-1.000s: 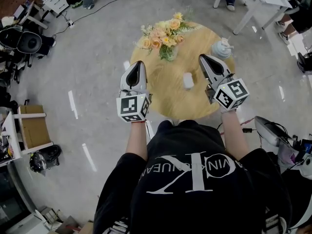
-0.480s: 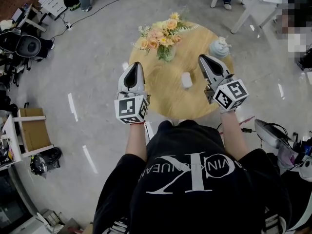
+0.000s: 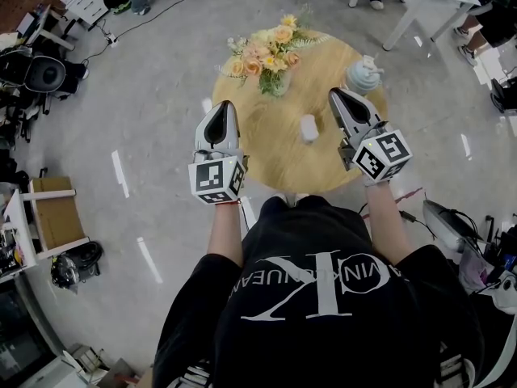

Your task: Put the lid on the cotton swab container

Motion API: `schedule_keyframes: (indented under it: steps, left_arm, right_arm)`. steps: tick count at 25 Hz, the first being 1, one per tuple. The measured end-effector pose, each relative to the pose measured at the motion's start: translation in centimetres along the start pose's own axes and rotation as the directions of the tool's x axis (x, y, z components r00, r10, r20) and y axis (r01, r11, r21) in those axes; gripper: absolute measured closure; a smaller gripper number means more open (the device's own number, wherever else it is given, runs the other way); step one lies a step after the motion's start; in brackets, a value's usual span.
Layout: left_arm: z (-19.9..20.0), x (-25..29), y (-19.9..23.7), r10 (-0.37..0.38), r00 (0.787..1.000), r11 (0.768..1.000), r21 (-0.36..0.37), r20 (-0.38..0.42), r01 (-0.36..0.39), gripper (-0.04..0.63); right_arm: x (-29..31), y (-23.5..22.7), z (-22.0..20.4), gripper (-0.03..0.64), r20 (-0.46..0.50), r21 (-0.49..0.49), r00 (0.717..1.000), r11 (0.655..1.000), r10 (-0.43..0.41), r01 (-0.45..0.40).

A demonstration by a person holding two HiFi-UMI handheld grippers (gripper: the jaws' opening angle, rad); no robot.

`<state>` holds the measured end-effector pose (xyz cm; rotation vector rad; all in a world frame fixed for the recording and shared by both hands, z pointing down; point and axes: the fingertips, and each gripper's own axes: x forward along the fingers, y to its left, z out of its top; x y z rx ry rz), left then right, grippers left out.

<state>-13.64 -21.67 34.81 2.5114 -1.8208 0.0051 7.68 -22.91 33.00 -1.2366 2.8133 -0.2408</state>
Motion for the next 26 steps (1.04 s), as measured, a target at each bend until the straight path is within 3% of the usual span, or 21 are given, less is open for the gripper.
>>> schedule_keyframes:
  steps: [26]
  left_arm:
    - [-0.7,1.4,0.5,0.004,1.0,1.0,-0.001,-0.015,-0.004,0.583]
  right_arm:
    - [1.1,-1.1,-0.6,0.601,-0.014,0.014,1.0,1.0,0.002,-0.002]
